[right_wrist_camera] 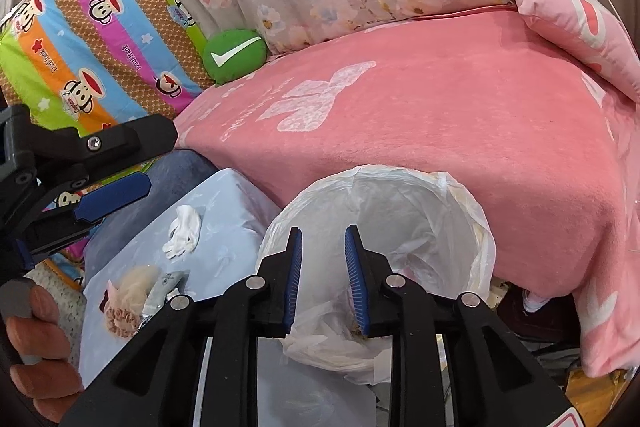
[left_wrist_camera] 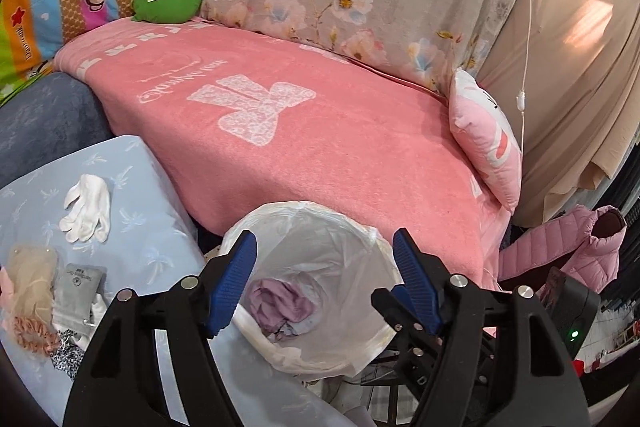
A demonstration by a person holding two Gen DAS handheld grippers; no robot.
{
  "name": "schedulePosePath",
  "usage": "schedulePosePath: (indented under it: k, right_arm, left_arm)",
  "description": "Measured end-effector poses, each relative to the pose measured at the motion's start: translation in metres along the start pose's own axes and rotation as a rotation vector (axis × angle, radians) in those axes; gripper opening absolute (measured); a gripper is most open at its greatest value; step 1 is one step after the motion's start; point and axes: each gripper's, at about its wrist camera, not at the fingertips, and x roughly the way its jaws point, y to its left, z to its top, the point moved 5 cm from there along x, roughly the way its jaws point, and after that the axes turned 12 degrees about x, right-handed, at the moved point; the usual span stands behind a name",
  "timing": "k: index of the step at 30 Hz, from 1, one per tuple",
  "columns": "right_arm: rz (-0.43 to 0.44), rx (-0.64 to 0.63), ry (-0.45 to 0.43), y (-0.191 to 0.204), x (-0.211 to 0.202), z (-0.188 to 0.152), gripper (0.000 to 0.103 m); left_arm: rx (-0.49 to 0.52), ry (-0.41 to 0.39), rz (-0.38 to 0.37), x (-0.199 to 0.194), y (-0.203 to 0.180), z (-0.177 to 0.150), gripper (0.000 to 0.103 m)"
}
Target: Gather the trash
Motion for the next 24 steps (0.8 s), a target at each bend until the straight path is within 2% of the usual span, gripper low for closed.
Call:
schedulePosePath:
  k: [18,24]
  right_arm:
    - [0.061,-0.104,0.058,0.056,0.006,-0.031,0.029]
    - [0.086,-0.156,0.095,0.085,0.010,-0.053,0.029]
  left_arm:
    - [-0.125,-0.020,0.128,-0.034,0.069,-0.034,0.067]
    - [-0.174,-0.013,0.215,-0.049,0.103,-0.054,0.067]
